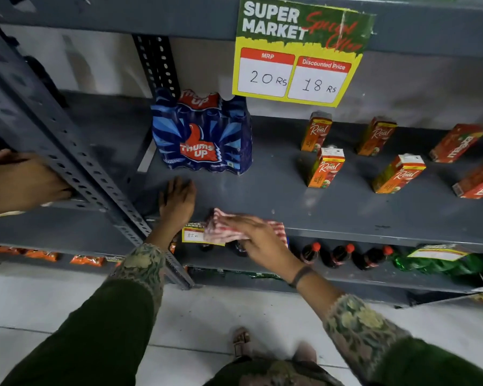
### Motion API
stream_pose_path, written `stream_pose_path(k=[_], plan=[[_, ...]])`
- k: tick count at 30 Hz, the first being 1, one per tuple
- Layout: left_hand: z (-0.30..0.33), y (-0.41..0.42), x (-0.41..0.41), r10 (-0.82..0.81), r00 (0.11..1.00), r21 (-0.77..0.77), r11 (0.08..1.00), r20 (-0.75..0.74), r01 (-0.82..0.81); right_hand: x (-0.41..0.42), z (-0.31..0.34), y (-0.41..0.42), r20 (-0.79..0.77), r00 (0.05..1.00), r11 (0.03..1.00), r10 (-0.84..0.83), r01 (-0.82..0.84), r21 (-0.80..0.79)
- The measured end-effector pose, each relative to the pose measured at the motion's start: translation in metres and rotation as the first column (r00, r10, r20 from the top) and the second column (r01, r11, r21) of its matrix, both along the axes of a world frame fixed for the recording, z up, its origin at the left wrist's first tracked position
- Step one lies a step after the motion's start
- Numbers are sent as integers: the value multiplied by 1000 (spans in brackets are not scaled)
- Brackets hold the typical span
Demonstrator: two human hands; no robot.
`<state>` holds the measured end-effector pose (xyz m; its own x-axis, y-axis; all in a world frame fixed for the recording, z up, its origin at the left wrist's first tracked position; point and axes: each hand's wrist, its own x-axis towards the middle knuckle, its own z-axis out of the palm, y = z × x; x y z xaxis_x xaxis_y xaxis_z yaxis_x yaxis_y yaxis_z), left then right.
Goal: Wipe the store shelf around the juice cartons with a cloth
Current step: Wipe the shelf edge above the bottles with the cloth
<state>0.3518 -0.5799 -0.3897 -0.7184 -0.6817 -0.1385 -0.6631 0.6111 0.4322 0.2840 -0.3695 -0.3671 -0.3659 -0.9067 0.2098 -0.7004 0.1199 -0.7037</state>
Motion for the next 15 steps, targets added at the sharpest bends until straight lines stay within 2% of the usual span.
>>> stream_pose_path(k=[1, 2, 3, 4, 5, 6, 7, 8, 9, 11, 12, 13, 15], plan=[[1, 6, 2, -13, 997, -57, 998, -72, 9, 3, 5, 8, 232, 967, 990, -105, 124, -68], [8, 17, 4, -1, 980, -66, 998, -200, -12, 5, 13, 15, 506, 841, 955, -193, 279, -99], [15, 32, 6, 24, 944, -49, 998, -330, -43, 4, 21, 23, 742, 630, 899, -229, 429, -86], [23, 50, 7, 19, 905, -56, 997, -425, -47, 1, 26, 31, 892, 399, 842, -213, 538, -39], [29, 72, 7, 12, 886, -31, 999, -464, -29, -4, 29, 39, 966, 196, 802, -170, 597, 20], [32, 93, 6, 8, 875, 43, 999, -485, 15, -11, 30, 48, 989, 72, 780, -131, 623, 58], [37, 115, 4, 44, 864, 189, 980, -502, 60, -16, 32, 57, 995, -6, 766, -100, 638, 80], [42, 135, 1, 112, 859, 389, 915, -500, 107, -21, 34, 66, 996, -49, 758, -71, 647, 85], [47, 154, -3, 183, 864, 574, 807, -469, 140, -26, 35, 76, 996, -79, 744, -52, 662, 91], [52, 183, -10, 236, 908, 832, 524, -346, 181, -34, 35, 98, 993, -108, 711, -54, 693, 114], [56, 196, -13, 227, 923, 892, 406, -310, 200, -38, 35, 111, 992, -111, 699, -63, 704, 123], [57, 208, -15, 201, 931, 912, 343, -305, 225, -42, 36, 126, 992, -108, 693, -64, 710, 122], [59, 232, -21, 154, 937, 911, 326, -315, 253, -51, 36, 159, 992, -61, 676, -109, 727, 119]])
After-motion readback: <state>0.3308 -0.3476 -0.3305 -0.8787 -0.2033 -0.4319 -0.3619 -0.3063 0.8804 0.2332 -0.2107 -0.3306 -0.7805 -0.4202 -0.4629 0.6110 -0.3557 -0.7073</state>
